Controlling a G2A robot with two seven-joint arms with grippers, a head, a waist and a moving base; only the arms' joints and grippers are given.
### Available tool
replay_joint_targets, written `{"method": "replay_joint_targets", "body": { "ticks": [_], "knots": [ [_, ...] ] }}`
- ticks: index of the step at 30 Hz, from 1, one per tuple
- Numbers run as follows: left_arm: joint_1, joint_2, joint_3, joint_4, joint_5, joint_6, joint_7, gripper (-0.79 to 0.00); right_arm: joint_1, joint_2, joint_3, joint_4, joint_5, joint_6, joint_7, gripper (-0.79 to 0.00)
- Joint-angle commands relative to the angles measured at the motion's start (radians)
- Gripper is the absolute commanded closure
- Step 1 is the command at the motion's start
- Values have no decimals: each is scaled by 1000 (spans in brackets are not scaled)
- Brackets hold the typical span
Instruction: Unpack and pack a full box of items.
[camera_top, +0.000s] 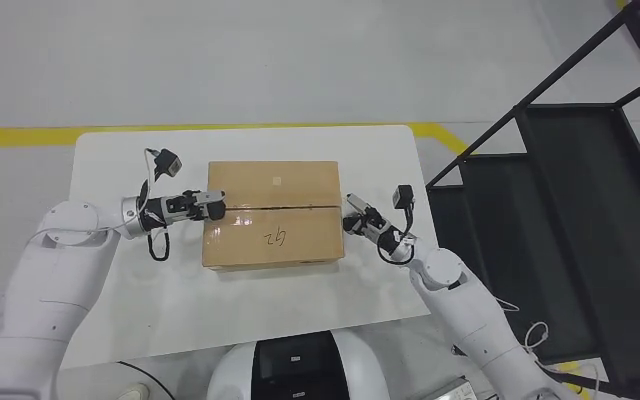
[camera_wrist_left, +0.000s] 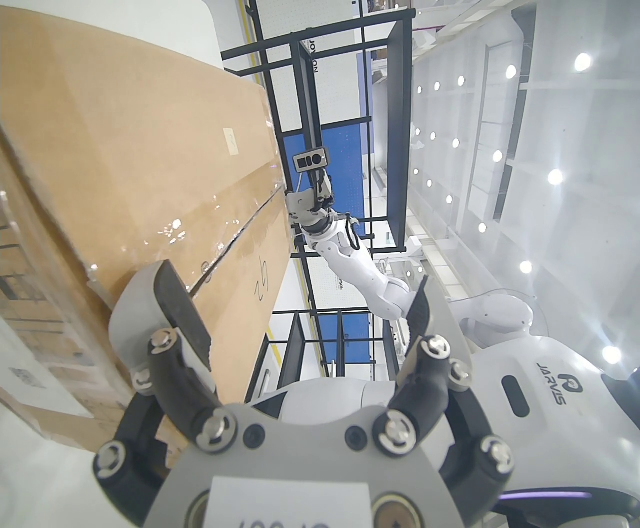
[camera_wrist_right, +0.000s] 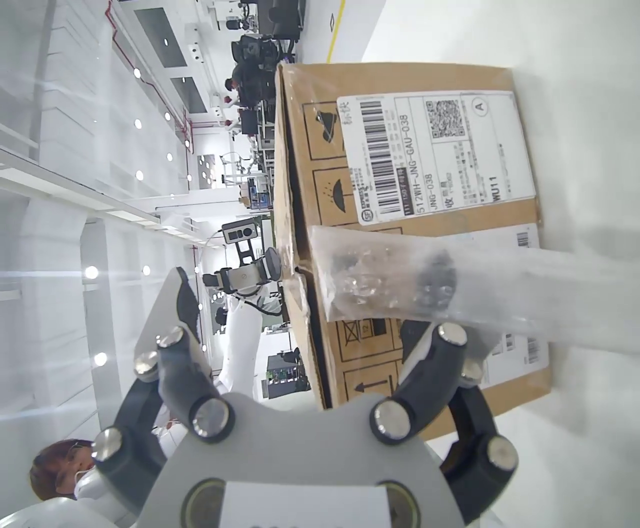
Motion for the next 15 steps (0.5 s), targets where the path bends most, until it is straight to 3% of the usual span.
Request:
{"method": "replay_joint_targets", "body": {
  "ticks": [1, 15],
  "knots": [
    [8, 2, -6, -13, 7, 6, 11, -785, -6, 1, 11, -4, 5, -12, 1, -785],
    [50, 11, -33, -63, 72, 48, 81, -785, 0, -3, 53, -29, 13, -116, -5, -785]
  ]
}}
